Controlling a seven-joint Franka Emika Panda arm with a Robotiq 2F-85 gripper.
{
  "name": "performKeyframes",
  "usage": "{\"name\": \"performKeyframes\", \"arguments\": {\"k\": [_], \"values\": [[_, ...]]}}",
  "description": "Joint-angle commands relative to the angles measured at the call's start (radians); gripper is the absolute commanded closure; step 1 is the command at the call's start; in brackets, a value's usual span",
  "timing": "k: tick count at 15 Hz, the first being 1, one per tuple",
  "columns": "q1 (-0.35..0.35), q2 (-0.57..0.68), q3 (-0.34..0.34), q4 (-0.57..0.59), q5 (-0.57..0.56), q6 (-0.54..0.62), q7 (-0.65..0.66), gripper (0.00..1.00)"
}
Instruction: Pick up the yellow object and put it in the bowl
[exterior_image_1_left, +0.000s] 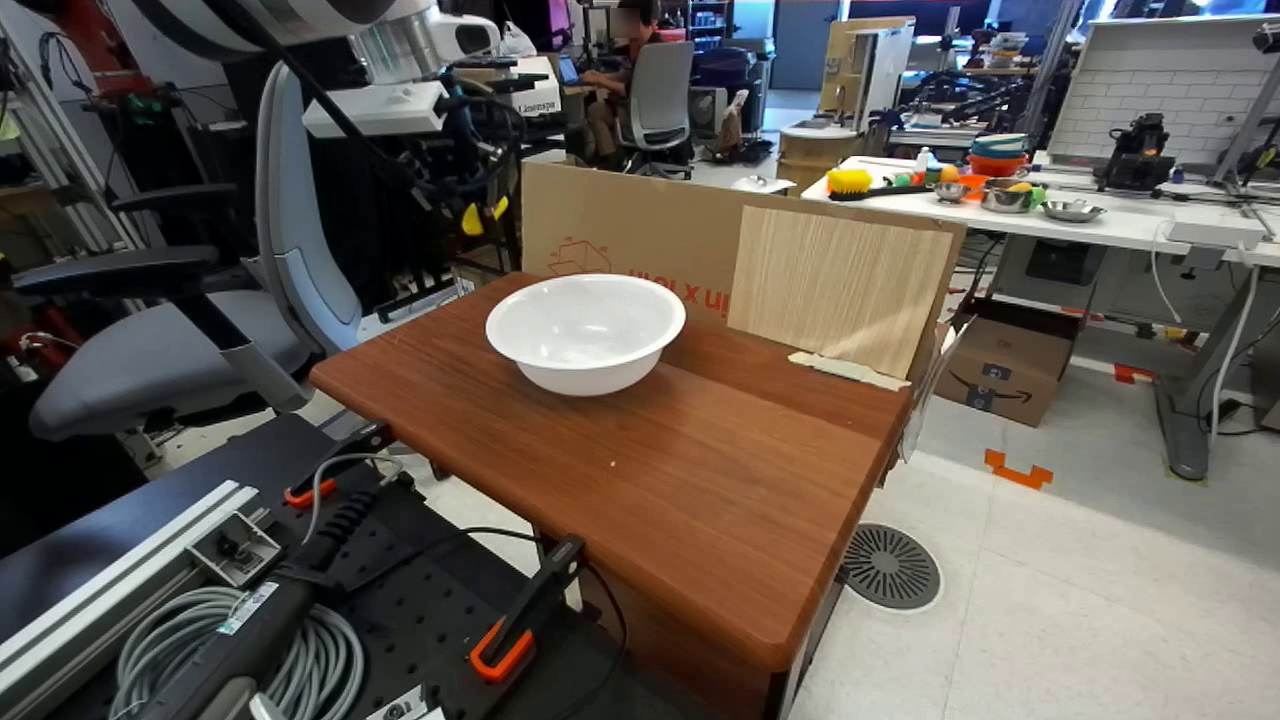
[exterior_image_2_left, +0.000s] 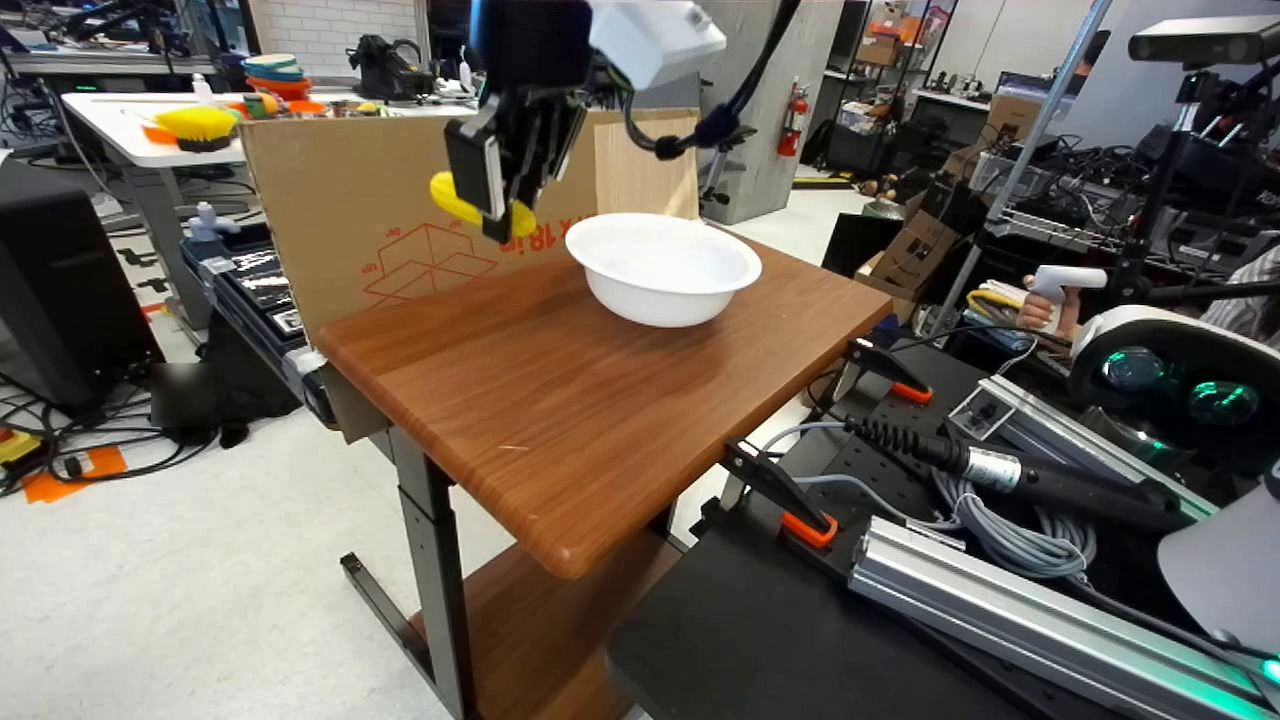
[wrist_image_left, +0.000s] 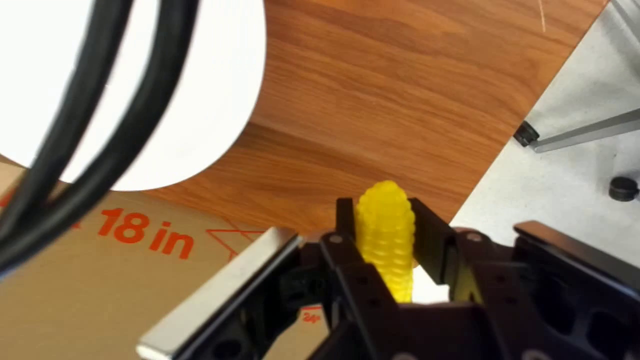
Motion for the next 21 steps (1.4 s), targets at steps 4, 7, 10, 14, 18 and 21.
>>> {"name": "performKeyframes", "arguments": {"k": [4,7,10,14,18,21], "values": [[-0.152,-0.178,-0.113,-0.167,-0.005,-0.02,-0.011,0.92],[-0.217,-0.114,-0.177,-0.131,-0.054,-0.041,-0.003,0.92],[-0.243,-0.053,-0.218,-0.088,-0.102,-0.071,0.017,0.92],[-0.211,-0.003,-0.228,-0.036,-0.159,-0.093,0.054,0.92],[-0.154,0.042,-0.222,0.011,-0.206,-0.105,0.096,0.92],[-0.116,0.073,-0.221,0.039,-0.224,-0.13,0.121,0.92]]}}
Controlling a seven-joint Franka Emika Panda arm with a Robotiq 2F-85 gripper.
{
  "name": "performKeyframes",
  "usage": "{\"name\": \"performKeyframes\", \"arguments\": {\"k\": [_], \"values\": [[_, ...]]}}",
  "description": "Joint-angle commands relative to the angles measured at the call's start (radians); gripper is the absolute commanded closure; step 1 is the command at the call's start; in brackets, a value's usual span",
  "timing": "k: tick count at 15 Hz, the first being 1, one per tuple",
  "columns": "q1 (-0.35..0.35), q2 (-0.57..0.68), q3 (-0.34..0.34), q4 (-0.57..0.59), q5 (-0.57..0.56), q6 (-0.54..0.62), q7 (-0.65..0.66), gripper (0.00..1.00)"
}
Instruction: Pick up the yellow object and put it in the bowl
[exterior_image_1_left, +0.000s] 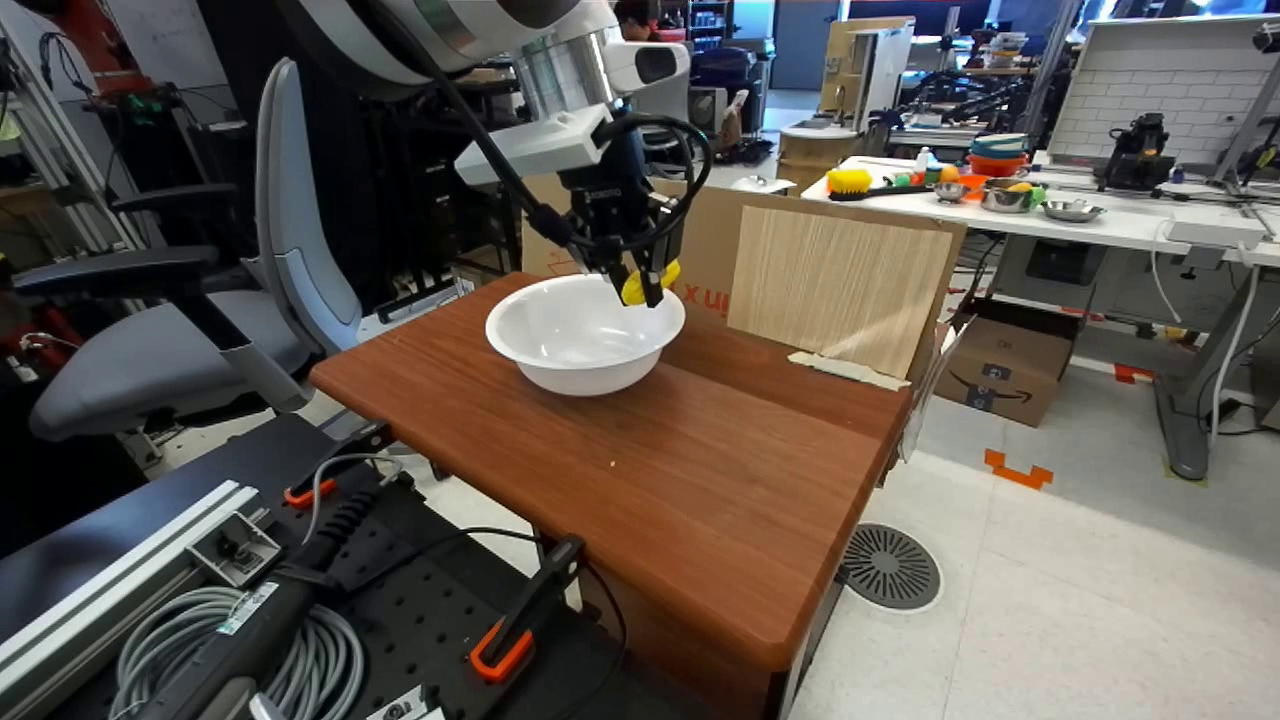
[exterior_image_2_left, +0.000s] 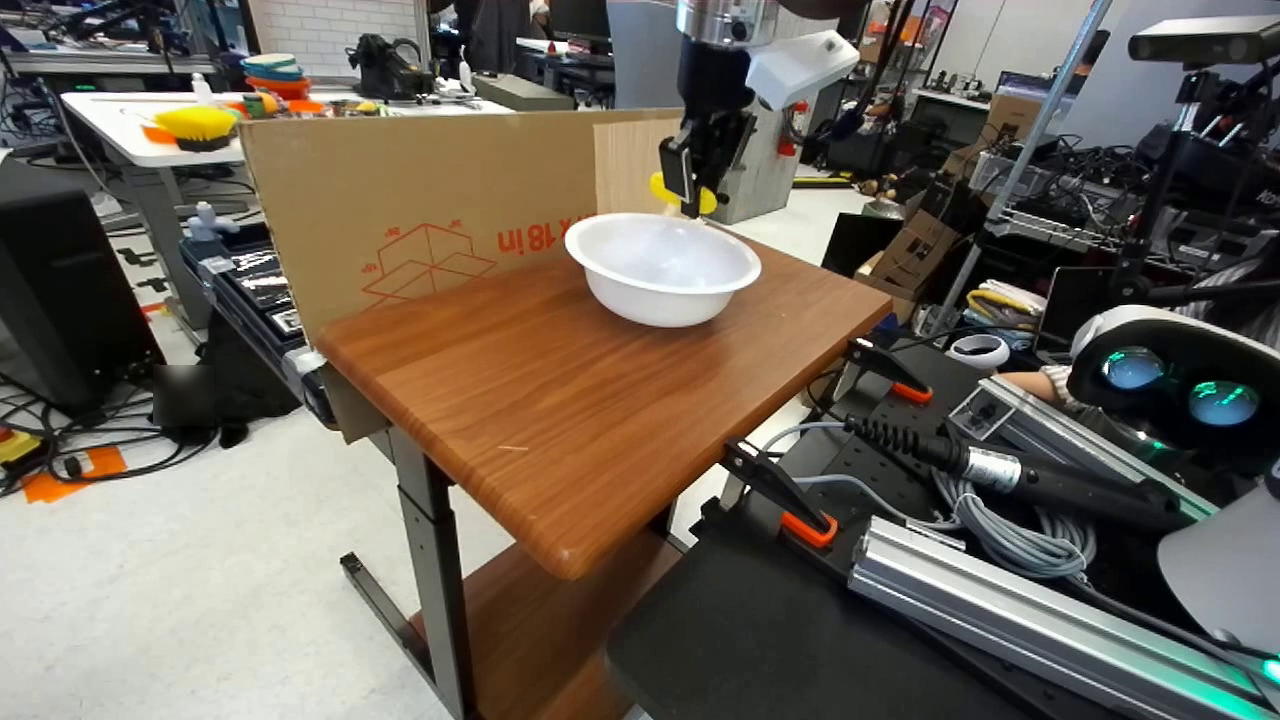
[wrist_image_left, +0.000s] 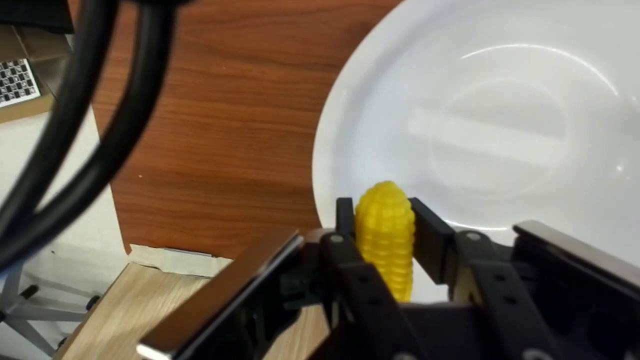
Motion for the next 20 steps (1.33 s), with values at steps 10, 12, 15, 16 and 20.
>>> {"name": "performKeyframes", "arguments": {"k": [10,12,15,16,20], "values": [[0.087,0.128,-0.018,0.115,-0.094,-0.119,0.091,0.31],[0.087,0.129,-0.015,0.115,-0.085,-0.117,0.084,0.16],[0.09,0.085,-0.007,0.081,-0.082,-0.113,0.07,0.0],[0.088,0.058,-0.001,0.059,-0.075,-0.105,0.062,0.0],[0.074,0.108,-0.001,0.086,-0.059,-0.082,0.059,0.0]]}}
